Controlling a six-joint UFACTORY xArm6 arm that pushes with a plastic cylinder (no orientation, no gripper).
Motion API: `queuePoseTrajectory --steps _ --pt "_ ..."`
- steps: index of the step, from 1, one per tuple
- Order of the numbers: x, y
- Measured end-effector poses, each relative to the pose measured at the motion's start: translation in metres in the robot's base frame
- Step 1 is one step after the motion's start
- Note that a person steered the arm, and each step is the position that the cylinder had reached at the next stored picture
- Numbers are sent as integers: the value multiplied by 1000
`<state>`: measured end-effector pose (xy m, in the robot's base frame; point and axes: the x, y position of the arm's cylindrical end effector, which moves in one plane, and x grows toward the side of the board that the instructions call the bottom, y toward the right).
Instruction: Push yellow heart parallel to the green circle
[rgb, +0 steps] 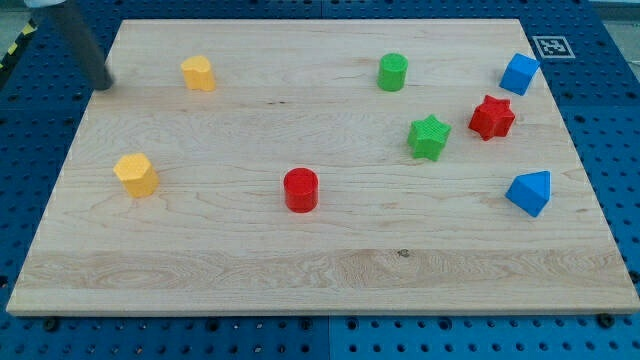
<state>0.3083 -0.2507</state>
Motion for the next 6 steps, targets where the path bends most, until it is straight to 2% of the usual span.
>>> queuePoseTrajectory --steps 1,2,3,4,5,6 --pt "-40 144" --pt "-56 155" --pt "1 77" --pt "64 120" --pt "37 252" --pt "24 253"
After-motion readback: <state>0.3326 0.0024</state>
